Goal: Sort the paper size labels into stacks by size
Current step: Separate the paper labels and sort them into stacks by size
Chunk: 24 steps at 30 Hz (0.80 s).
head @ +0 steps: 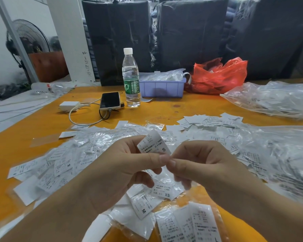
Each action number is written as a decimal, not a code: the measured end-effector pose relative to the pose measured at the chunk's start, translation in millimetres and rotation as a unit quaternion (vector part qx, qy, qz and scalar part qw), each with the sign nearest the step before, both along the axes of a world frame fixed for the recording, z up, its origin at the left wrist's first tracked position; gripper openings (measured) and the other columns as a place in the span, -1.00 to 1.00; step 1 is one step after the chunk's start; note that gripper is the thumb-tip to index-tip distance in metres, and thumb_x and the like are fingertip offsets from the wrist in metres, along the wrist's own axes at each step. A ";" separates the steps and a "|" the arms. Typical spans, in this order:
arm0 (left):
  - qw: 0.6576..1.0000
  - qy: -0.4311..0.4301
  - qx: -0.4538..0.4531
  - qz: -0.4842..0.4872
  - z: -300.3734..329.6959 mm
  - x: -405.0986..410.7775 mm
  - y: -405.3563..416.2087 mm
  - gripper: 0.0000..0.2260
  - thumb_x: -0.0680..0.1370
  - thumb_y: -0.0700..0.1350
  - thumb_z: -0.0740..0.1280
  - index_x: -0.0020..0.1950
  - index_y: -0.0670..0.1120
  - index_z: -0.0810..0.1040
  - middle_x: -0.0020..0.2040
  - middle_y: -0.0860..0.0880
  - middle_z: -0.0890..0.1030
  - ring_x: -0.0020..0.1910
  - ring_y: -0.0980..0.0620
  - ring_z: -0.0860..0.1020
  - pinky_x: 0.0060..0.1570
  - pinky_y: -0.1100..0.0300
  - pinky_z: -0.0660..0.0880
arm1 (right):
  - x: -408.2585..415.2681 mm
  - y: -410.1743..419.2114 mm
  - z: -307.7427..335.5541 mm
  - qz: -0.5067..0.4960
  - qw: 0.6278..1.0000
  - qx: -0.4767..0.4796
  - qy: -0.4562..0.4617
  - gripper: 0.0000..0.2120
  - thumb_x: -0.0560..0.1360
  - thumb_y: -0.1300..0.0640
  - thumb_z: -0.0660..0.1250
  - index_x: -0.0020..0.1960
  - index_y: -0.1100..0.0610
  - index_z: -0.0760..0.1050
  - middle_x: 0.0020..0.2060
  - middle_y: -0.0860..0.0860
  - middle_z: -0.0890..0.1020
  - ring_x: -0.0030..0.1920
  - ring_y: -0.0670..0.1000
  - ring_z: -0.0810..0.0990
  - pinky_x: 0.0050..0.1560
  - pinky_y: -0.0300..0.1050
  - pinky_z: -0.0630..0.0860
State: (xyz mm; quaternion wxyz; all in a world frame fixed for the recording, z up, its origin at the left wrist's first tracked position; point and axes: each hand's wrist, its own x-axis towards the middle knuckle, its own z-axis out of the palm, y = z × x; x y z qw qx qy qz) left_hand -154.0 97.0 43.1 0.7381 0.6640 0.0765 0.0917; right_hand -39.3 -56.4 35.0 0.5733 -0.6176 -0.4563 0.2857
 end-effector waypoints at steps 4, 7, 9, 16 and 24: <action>1.000 0.013 0.009 0.001 0.7 -0.1 -0.5 -0.90 0.29 -0.19 0.52 -0.23 -0.06 0.70 -0.33 -0.04 0.60 -0.36 0.10 0.57 -0.47 0.27 0.50 | -1.1 -0.8 -1.5 -0.014 0.999 0.002 -0.050 -0.81 0.35 -0.01 0.43 -0.22 0.12 0.63 -0.44 -0.04 0.58 -0.38 -0.11 0.50 -0.27 -0.12 0.42; 1.000 0.024 0.012 -0.005 0.5 -0.5 0.1 -0.90 0.29 -0.20 0.53 -0.24 -0.06 0.70 -0.34 -0.04 0.59 -0.38 0.10 0.56 -0.48 0.26 0.48 | -2.1 -1.0 -1.9 -0.024 0.996 0.004 -0.081 -0.82 0.36 -0.02 0.41 -0.21 0.11 0.61 -0.43 -0.07 0.55 -0.36 -0.11 0.48 -0.26 -0.09 0.40; 1.000 0.025 0.008 -0.014 0.3 -0.9 0.9 -0.86 0.26 -0.17 0.57 -0.23 -0.07 0.70 -0.35 -0.04 0.58 -0.39 0.10 0.55 -0.48 0.27 0.48 | -2.6 -1.4 -1.4 -0.029 0.995 0.006 -0.091 -0.82 0.36 -0.02 0.40 -0.21 0.10 0.61 -0.43 -0.06 0.52 -0.36 -0.11 0.46 -0.26 -0.11 0.39; 1.000 0.015 -0.005 -0.018 0.1 -0.3 1.5 -0.83 0.21 -0.14 0.57 -0.25 -0.04 0.69 -0.38 -0.02 0.56 -0.47 0.12 0.51 -0.51 0.29 0.45 | -1.5 -0.5 -1.3 -0.019 0.997 0.039 -0.059 -0.85 0.35 0.01 0.41 -0.19 0.09 0.61 -0.38 0.08 0.55 -0.36 -0.07 0.49 -0.26 -0.07 0.43; 0.999 0.008 -0.039 -0.004 -0.2 1.2 2.8 -0.80 0.25 -0.10 0.56 -0.15 -0.01 0.70 -0.27 -0.04 0.61 -0.37 0.08 0.56 -0.49 0.25 0.48 | 2.5 1.6 -3.3 -0.045 0.996 0.059 -0.046 -0.89 0.39 0.04 0.38 -0.21 0.04 0.64 -0.42 0.00 0.61 -0.40 -0.07 0.53 -0.30 -0.17 0.47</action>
